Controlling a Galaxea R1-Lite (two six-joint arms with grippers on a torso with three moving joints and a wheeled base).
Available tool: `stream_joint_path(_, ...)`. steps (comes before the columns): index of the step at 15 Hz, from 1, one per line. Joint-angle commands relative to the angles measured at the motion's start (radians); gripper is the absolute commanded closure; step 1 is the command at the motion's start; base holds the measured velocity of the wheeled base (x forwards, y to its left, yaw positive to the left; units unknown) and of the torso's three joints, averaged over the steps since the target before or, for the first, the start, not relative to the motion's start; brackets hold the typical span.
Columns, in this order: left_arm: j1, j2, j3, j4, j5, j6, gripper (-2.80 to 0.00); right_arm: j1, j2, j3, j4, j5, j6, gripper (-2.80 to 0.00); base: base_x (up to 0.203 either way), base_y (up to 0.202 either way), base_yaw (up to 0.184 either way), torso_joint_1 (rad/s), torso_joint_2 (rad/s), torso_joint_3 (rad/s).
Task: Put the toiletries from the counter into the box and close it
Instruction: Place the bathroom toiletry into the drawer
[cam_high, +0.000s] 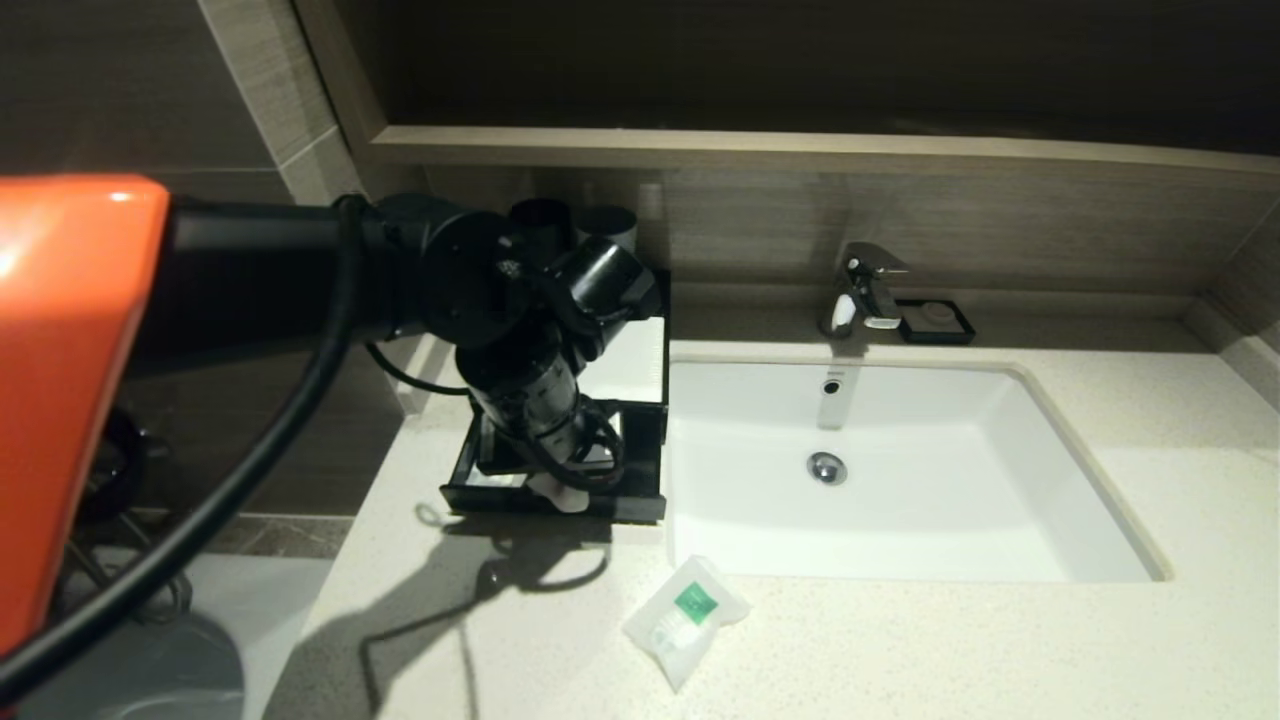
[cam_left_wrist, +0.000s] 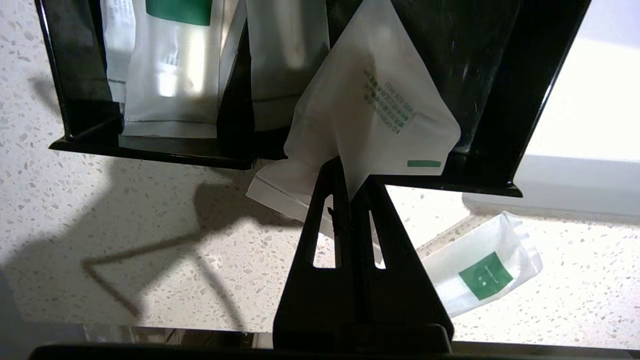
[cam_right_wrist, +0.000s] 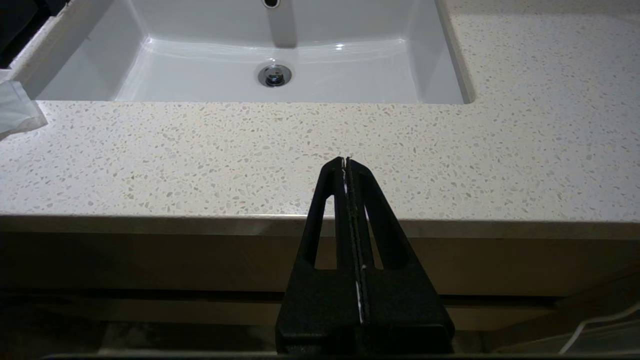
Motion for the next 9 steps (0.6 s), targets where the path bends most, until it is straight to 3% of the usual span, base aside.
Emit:
stream_joint_path(1,0.004,0.012,-0.001,0.005,0.002,0.005,0.0,0.0,0.0,0.0,0.0,0.0,0.0,0.0,0.0,0.0,0.0,0.0,0.0,0.0)
stream_joint_path(9,0.004,0.044,-0.015,-0.018,0.0,0.009,0.0,0.0,-0.001,0.0,0.0,0.0,0.0,0.0,0.0,0.0,0.0,0.0,0.0,0.0)
